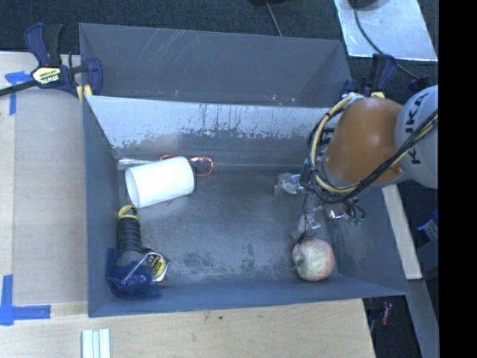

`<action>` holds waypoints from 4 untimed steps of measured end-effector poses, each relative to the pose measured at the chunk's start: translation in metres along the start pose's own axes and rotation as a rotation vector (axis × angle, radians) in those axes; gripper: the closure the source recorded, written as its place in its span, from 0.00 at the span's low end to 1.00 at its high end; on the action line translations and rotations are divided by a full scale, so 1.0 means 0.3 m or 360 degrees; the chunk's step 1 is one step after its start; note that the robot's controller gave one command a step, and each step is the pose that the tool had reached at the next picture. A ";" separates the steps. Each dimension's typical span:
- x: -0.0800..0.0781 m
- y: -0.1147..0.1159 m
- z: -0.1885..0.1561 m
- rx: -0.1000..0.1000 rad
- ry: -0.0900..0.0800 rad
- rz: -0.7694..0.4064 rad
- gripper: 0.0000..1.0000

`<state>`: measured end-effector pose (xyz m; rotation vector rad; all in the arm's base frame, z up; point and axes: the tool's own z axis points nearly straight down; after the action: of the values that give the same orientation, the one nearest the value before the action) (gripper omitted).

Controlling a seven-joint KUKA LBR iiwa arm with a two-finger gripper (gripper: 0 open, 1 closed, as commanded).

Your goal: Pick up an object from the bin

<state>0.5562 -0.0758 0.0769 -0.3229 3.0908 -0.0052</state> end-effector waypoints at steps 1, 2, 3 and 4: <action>0.070 -0.034 -0.018 0.0013 -0.0051 -0.0039 0.00; -0.028 0.187 0.018 0.0001 -0.0034 -0.0044 0.00; 0.044 -0.011 0.018 0.0019 -0.0050 -0.0120 0.00; -0.030 0.012 0.022 -0.0001 -0.0044 0.0235 0.00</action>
Offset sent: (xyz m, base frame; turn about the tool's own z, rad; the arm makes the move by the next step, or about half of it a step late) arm -0.0056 0.0542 -0.0069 -0.0239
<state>0.5646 -0.0706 0.0706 -0.0936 3.0786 0.0041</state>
